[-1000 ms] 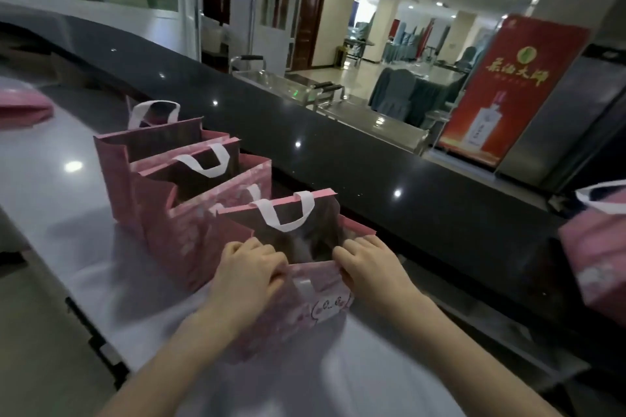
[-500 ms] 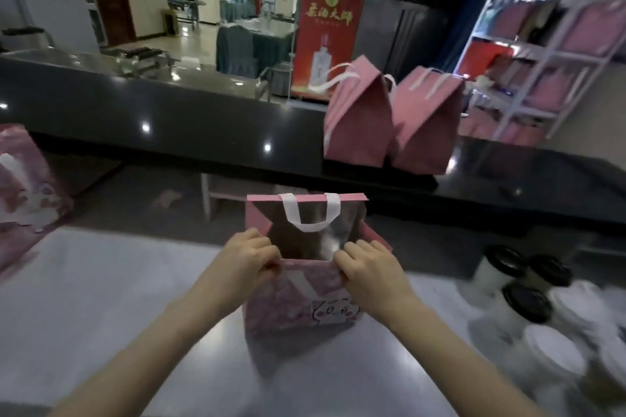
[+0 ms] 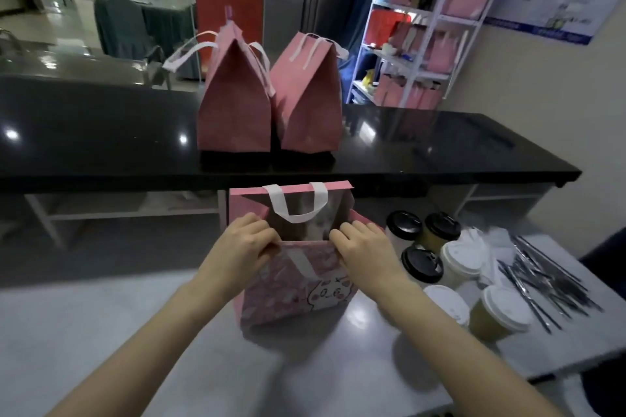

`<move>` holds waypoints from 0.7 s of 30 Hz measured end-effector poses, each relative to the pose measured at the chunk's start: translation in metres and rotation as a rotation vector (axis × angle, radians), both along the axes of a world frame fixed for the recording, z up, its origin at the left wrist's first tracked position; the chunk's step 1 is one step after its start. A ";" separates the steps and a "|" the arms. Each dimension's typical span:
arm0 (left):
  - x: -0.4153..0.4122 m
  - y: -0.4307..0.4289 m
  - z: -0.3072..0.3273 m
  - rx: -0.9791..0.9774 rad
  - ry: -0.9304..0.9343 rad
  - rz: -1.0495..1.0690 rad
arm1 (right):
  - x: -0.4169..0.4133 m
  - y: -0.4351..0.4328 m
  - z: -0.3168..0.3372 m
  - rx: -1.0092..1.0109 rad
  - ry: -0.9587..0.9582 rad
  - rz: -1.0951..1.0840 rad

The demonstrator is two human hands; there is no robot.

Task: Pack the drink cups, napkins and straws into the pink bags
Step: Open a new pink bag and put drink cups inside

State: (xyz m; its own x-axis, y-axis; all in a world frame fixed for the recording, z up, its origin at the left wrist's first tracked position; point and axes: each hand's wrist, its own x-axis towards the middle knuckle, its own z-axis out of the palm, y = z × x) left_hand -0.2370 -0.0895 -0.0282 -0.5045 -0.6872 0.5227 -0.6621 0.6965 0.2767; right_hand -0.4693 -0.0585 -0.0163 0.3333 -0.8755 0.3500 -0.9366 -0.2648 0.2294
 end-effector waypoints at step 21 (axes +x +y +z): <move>-0.054 -0.038 0.005 0.015 0.083 0.181 | -0.112 -0.002 0.002 0.076 -0.412 0.002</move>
